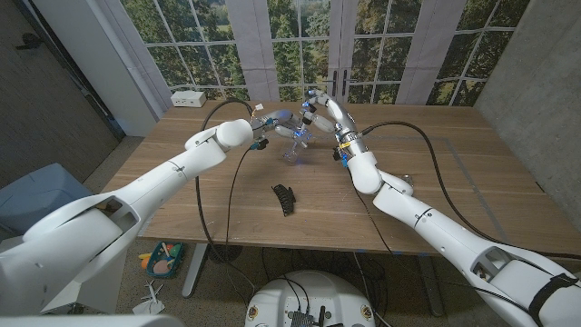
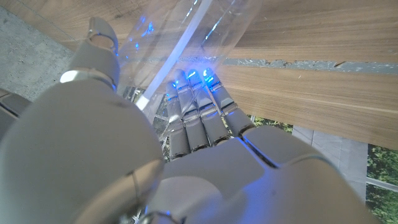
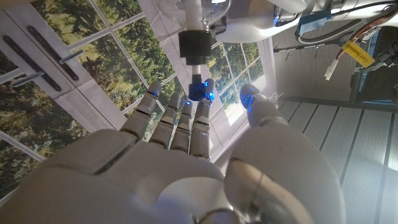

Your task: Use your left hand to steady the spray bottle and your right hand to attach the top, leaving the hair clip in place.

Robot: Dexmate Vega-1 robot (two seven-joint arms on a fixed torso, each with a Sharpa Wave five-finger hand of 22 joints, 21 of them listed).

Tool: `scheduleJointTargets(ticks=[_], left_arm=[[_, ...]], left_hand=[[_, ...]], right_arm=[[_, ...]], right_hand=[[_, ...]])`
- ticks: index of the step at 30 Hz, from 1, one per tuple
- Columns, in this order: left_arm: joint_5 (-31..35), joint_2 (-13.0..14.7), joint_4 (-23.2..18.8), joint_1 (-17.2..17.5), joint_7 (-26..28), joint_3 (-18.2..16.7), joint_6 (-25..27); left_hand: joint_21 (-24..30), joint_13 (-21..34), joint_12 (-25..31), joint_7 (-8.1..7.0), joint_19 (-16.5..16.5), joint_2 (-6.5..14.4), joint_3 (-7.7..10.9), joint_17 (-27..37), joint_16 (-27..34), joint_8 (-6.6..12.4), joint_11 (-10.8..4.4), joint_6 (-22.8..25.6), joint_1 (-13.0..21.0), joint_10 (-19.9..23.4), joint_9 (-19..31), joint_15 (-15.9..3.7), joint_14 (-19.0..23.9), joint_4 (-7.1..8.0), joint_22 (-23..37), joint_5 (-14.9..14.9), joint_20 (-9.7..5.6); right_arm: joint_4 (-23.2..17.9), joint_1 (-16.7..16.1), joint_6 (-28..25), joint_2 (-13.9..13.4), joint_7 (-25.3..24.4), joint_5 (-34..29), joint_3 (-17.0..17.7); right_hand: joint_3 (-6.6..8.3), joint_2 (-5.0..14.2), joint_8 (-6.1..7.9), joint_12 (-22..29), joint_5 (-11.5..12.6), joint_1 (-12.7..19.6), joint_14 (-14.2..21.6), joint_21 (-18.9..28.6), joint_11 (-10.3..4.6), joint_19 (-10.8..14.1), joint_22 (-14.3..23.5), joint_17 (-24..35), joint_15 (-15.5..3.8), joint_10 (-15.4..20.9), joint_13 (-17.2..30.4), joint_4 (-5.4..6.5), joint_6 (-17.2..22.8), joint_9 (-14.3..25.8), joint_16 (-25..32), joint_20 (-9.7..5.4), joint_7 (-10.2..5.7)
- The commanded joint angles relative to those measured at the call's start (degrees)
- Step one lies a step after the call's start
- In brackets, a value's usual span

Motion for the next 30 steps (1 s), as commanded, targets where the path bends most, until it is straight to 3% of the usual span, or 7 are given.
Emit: scheduleJointTargets(ticks=[1, 7, 20, 25, 30], left_arm=[[0.1, -0.1, -0.3, 0.1, 0.2, -0.2, -0.2], [0.0, -0.1, -0.5, 0.3, 0.6, -0.4, -0.3], [-0.1, 0.1, -1.0, 0.6, 0.9, -0.6, -0.4], [0.0, 0.3, -1.5, 0.9, 1.2, -0.8, -0.3], [-0.1, 0.4, -1.7, 1.0, 1.0, -0.8, -0.4]], left_hand=[[0.5, 0.2, 0.3, -4.27, -0.1, 14.7, 3.00, 0.3, 0.1, 0.41, -10.17, 14.9, 14.2, 14.0, 0.3, -9.42, 0.6, 3.34, -0.1, 0.1, -3.49], [0.5, 0.3, 0.3, -4.10, -0.1, 14.6, 2.93, 0.3, 0.2, 0.42, -10.15, 15.0, 14.3, 14.1, 0.3, -9.42, 0.7, 3.33, -0.1, 0.1, -3.54], [0.6, 0.6, 0.5, -4.13, -0.1, 14.5, 2.84, 0.3, 0.2, 0.36, -10.16, 15.0, 14.4, 14.1, 0.3, -9.42, 0.7, 3.30, -0.1, 0.1, -3.59], [0.7, 0.7, 0.5, -4.10, -0.2, 14.6, 2.82, 0.3, 0.2, 0.32, -10.18, 15.0, 14.4, 14.1, 0.3, -9.42, 0.7, 3.31, -0.1, 0.1, -3.57], [0.7, 0.7, 0.5, -4.06, -0.1, 14.5, 2.80, 0.3, 0.2, 0.31, -10.14, 15.0, 14.4, 14.1, 0.3, -9.42, 0.7, 3.30, -0.1, 0.1, -3.58]], right_arm=[[1.7, -0.2, -0.1, 1.1, -2.2, 1.3, 0.8], [3.0, -0.5, 1.4, 1.7, -4.4, 1.6, 1.0], [2.5, -1.8, 0.4, 1.7, -6.7, 1.5, 1.6], [2.2, -2.3, 0.9, 1.3, -7.2, 1.5, 1.8], [2.1, -2.7, 1.3, 1.2, -8.7, 0.7, 1.9]], right_hand=[[-0.05, 0.01, -0.59, 0.4, 0.3, -1.0, 0.3, 0.4, 0.54, 0.7, 0.1, 0.2, 0.22, 0.3, 0.0, 0.38, -0.8, 0.2, 0.5, -0.18, 0.40], [-0.27, 0.32, 0.10, 0.9, 0.4, -2.1, 1.2, 1.1, 1.27, 2.3, 0.1, 0.6, 0.18, 1.3, 0.1, 0.67, 0.4, 0.5, 1.0, -0.44, 1.66], [-0.57, 0.44, 1.73, 1.4, 0.7, -3.4, 2.2, 1.4, 2.00, 3.2, 0.0, 1.1, 0.45, 2.7, 0.2, 0.64, 3.0, 1.2, 1.6, -0.14, 2.72], [-0.65, 0.71, 3.91, 1.7, 1.1, -4.3, 2.9, 1.6, 2.43, 3.6, 0.0, 1.4, 0.76, 3.7, 0.3, 0.67, 6.8, 1.9, 1.9, -0.21, 3.88], [-0.69, 0.70, 4.57, 1.9, 1.3, -4.8, 3.4, 1.7, 2.39, 3.8, 0.0, 1.5, 0.88, 4.4, 0.3, 0.61, 7.6, 2.4, 2.1, -0.04, 4.25]])
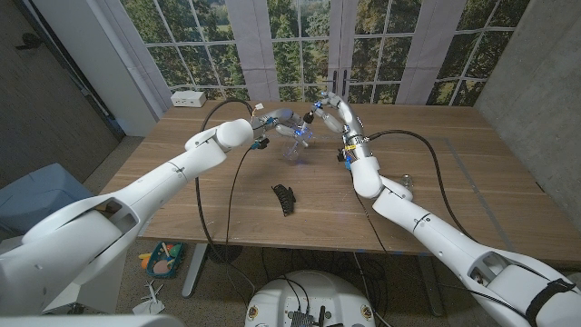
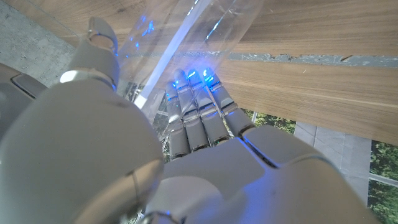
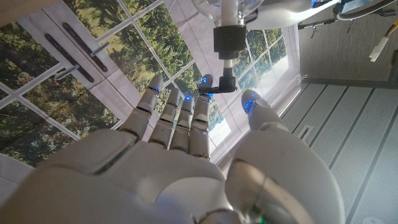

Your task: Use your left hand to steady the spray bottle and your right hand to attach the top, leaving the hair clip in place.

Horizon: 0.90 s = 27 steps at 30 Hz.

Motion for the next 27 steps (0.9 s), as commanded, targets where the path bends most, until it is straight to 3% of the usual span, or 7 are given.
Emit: scheduleJointTargets(ticks=[1, 9, 16, 21, 27], left_arm=[[-0.1, 0.3, -0.7, 0.3, 0.1, -0.2, 0.0], [0.0, 0.4, -1.1, 0.5, 0.0, -0.2, 0.2], [0.1, 0.3, -1.1, 0.4, -0.1, -0.1, 0.3], [0.1, 0.3, -1.1, 0.4, -0.2, -0.1, 0.6], [0.1, 0.4, -1.3, 0.5, -0.3, -0.1, 1.3]], left_hand=[[0.3, 0.1, 0.3, -4.09, -0.1, 14.5, 3.01, 0.3, 0.2, 0.03, -10.15, 15.0, 14.4, 14.2, 0.3, -9.11, 0.4, 3.07, 0.2, 0.1, -3.57], [0.4, 0.2, 0.3, -4.07, -0.2, 14.5, 2.99, 0.3, 0.1, 0.05, -10.09, 15.1, 14.5, 14.1, 0.3, -9.11, 0.3, 3.08, 0.2, 0.1, -3.57], [0.4, 0.3, 0.3, -4.15, -0.2, 14.6, 2.98, 0.3, 0.1, -0.02, -10.07, 15.0, 14.5, 14.2, 0.3, -9.11, 0.4, 3.10, 0.2, 0.1, -3.56], [0.4, 0.3, 0.3, -4.09, -0.2, 14.6, 2.95, 0.3, 0.1, -0.03, -10.02, 15.0, 14.5, 14.1, 0.3, -9.11, 0.4, 3.10, 0.2, 0.1, -3.59], [0.5, 0.3, 0.2, -4.10, -0.3, 14.6, 2.92, 0.3, 0.1, -0.06, -10.11, 15.0, 14.5, 14.0, 0.3, -9.10, 0.3, 3.11, 0.2, 0.1, -3.57]], right_arm=[[0.0, -1.1, 1.2, -0.3, -2.8, -0.9, 0.4], [0.4, -1.8, 3.0, -0.1, -5.6, -1.8, 0.8], [0.3, -2.2, 4.3, -0.4, -6.8, -3.0, 0.9], [-0.2, -1.9, 6.1, -1.7, -5.2, -3.8, 0.4], [-0.7, -1.3, 8.1, -2.6, -1.3, -3.1, 0.0]], right_hand=[[-0.10, -0.22, 0.69, 0.4, 0.7, -0.9, 0.9, 0.5, 0.06, 0.7, 0.1, 0.2, 0.21, 0.8, 0.2, 0.01, 0.7, 0.4, 0.6, -0.02, 0.05], [-0.30, -0.17, 1.76, 0.8, 0.8, -2.0, 2.1, 1.1, 0.54, 2.1, 0.1, 0.5, 0.35, 2.5, 0.2, 0.08, 1.7, 1.3, 1.1, 0.22, 0.89], [-0.12, -0.31, 4.85, 1.2, 1.1, -2.7, 3.6, 1.1, -0.04, 2.1, 0.1, 0.6, -0.37, 4.3, 0.3, -0.33, 5.8, 2.9, 1.5, 0.66, 1.11], [1.45, -0.19, 6.98, 1.3, 2.0, -1.5, 3.6, 0.5, -1.26, 0.5, 0.1, 0.2, -1.39, 5.5, 0.4, -1.45, 7.1, 4.8, 1.0, 0.95, 0.53], [4.04, -0.75, 8.39, 0.5, 3.0, 0.9, 1.9, -0.2, -2.08, -1.5, 0.1, -0.5, -3.04, 4.6, 0.5, -2.47, 6.6, 6.5, -0.5, -0.65, -1.50]])
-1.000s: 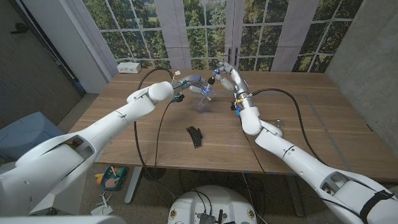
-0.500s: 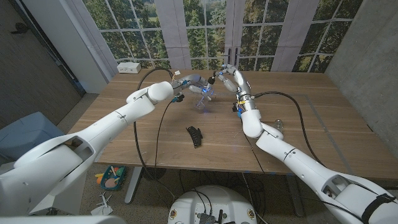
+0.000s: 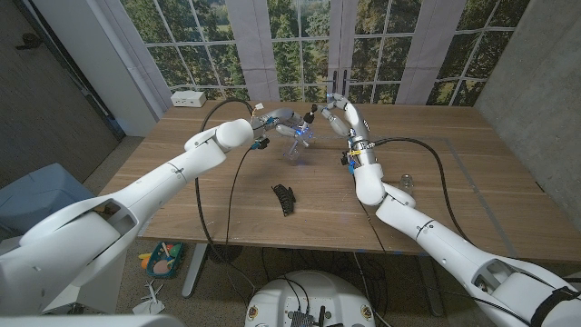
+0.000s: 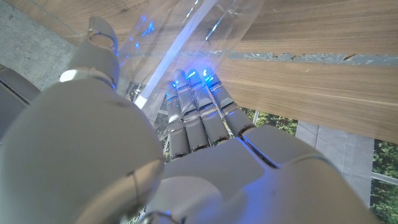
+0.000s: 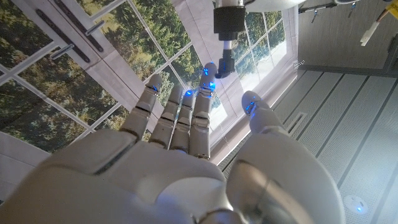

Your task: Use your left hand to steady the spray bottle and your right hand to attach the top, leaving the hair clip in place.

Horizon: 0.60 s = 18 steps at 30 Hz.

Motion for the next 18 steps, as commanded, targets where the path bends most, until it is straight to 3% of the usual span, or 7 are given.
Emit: scheduleJointTargets(ticks=[1, 5, 9, 14, 18], left_arm=[[0.1, 0.1, -0.3, 0.1, -0.2, 0.1, 1.0], [0.0, 0.2, -0.2, 0.1, -0.3, 0.1, 1.1], [0.0, 0.0, 0.2, -0.1, -0.5, 0.3, 0.7], [0.1, -0.1, 0.6, -0.2, -0.6, 0.4, 0.5], [0.1, -0.1, 0.8, -0.3, -0.6, 0.5, 0.2]], left_hand=[[0.3, 0.1, 0.2, -4.28, -0.3, 14.9, 2.92, 0.3, 0.1, 0.13, -10.08, 14.8, 14.2, 14.1, 0.3, -9.12, 0.3, 3.10, 0.2, 0.1, -3.57], [0.3, 0.1, 0.1, -4.31, -0.3, 15.0, 2.92, 0.3, 0.1, 0.09, -10.13, 14.8, 14.2, 14.0, 0.4, -9.12, 0.3, 3.13, 0.2, 0.1, -3.58], [0.3, 0.1, 0.1, -4.29, -0.3, 15.0, 2.91, 0.3, 0.1, 0.07, -10.14, 14.8, 14.2, 14.0, 0.4, -9.12, 0.4, 3.12, 0.2, 0.1, -3.56], [0.4, 0.1, 0.1, -4.33, -0.3, 14.9, 2.87, 0.3, 0.1, 0.08, -10.12, 14.8, 14.2, 14.1, 0.4, -9.11, 0.3, 3.10, 0.2, 0.1, -3.57], [0.4, 0.1, 0.1, -4.32, -0.4, 15.0, 2.88, 0.3, 0.1, 0.07, -10.06, 14.9, 14.2, 14.1, 0.4, -9.12, 0.3, 3.13, 0.2, 0.1, -3.57]], right_arm=[[-0.8, 0.5, 3.3, -1.6, 3.9, -0.2, -0.6], [-1.4, 0.8, 4.0, -1.8, 5.8, -0.1, -0.6], [-3.0, 1.1, 2.5, -2.4, 10.3, 1.4, -0.6], [-5.2, 1.3, -0.4, -3.2, 14.5, 2.5, -0.5], [-6.3, 1.7, -2.6, -3.5, 17.6, 3.5, -0.5]], right_hand=[[1.83, -0.44, 0.67, -0.5, 0.8, 1.7, -0.8, -0.4, -0.76, -0.9, 0.1, -0.3, -0.85, -0.4, 0.2, -0.46, -0.7, 1.0, -0.7, -0.81, -1.43], [3.15, -0.95, 0.79, -0.9, 1.3, 3.0, -1.3, -0.5, -1.08, -1.3, 0.1, -0.6, -1.26, -0.9, 0.2, -0.68, -1.1, 1.2, -1.3, -1.30, -2.29], [5.37, -2.19, -0.77, -1.7, 2.1, 4.7, -2.1, -0.7, -1.28, -1.7, 0.0, -1.1, -1.19, -2.5, 0.0, -0.69, -3.1, -0.4, -2.1, -1.59, -3.43], [9.21, -4.67, -4.74, -3.0, 4.5, 6.6, -4.8, -1.8, -1.18, -3.6, -0.1, -1.6, 0.41, -7.0, -0.3, -0.44, -9.4, -3.0, -3.6, -1.06, -4.66], [10.86, -5.79, -6.94, -3.3, 6.0, 6.7, -6.1, -2.2, -1.01, -4.4, -0.1, -1.7, 1.13, -10.0, -0.6, -0.18, -13.5, -3.8, -4.1, -0.52, -4.86]])
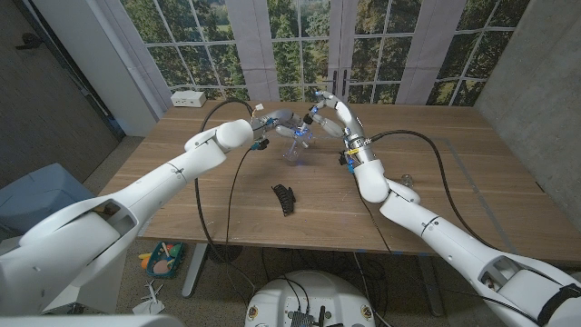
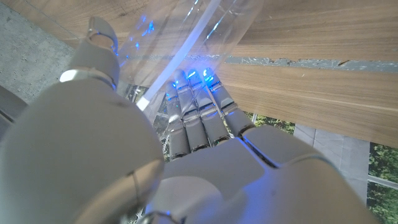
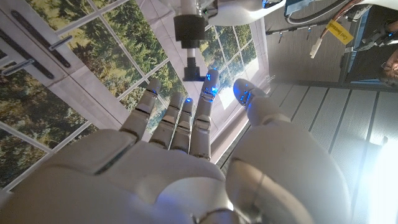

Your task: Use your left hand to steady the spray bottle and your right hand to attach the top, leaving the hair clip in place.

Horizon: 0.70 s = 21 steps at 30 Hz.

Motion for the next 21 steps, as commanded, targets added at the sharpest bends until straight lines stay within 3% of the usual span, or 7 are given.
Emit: scheduleJointTargets(ticks=[1, 7, 21], left_arm=[[0.1, -0.1, 0.6, -0.3, -0.2, 0.3, -0.4], [0.1, 0.2, 0.0, 0.0, 0.0, 0.0, -0.4], [0.2, 0.4, -0.8, 0.2, 0.0, -0.1, -0.4]], left_hand=[[0.4, 0.1, 0.1, -4.32, -0.4, 15.0, 2.88, 0.3, 0.1, 0.37, -10.07, 14.8, 14.3, 14.1, 0.1, -9.21, 0.4, 3.14, 0.2, 0.1, -3.57], [0.4, 0.2, 0.1, -4.33, -0.4, 15.0, 2.84, 0.3, 0.1, 0.33, -10.03, 14.8, 14.3, 14.1, 0.1, -9.21, 0.4, 3.14, 0.2, 0.1, -3.59], [0.5, 0.1, 0.0, -4.29, -0.5, 15.0, 2.79, 0.3, 0.1, 0.30, -10.10, 14.8, 14.3, 14.1, 0.1, -9.21, 0.4, 3.14, 0.2, 0.1, -3.60]], right_arm=[[-3.5, 0.9, -4.9, -1.2, 8.6, 2.3, 0.0], [-3.5, 1.1, -7.5, -0.7, 8.6, 2.1, 0.0], [-2.0, 0.6, -9.6, 0.6, 5.6, 3.4, 0.4]], right_hand=[[1.58, -1.54, -1.83, -0.3, 1.3, 0.1, -1.3, -0.4, 0.10, -1.0, 0.2, -0.1, 0.50, -2.4, -0.2, 0.17, -3.6, -0.5, -0.5, 0.23, -0.27], [2.17, -2.23, -3.26, -0.1, 1.8, -0.4, -1.6, -0.6, 0.12, -1.2, 0.2, 0.0, 0.72, -3.2, -0.4, 0.44, -6.3, -1.0, -0.5, 0.55, -0.65], [2.60, -2.32, -5.00, 0.6, 2.1, -2.4, -1.1, -0.1, 0.61, 0.0, 0.3, 0.1, 1.79, -3.3, -0.7, 1.38, -7.9, -2.1, 0.0, 1.25, 1.06]])
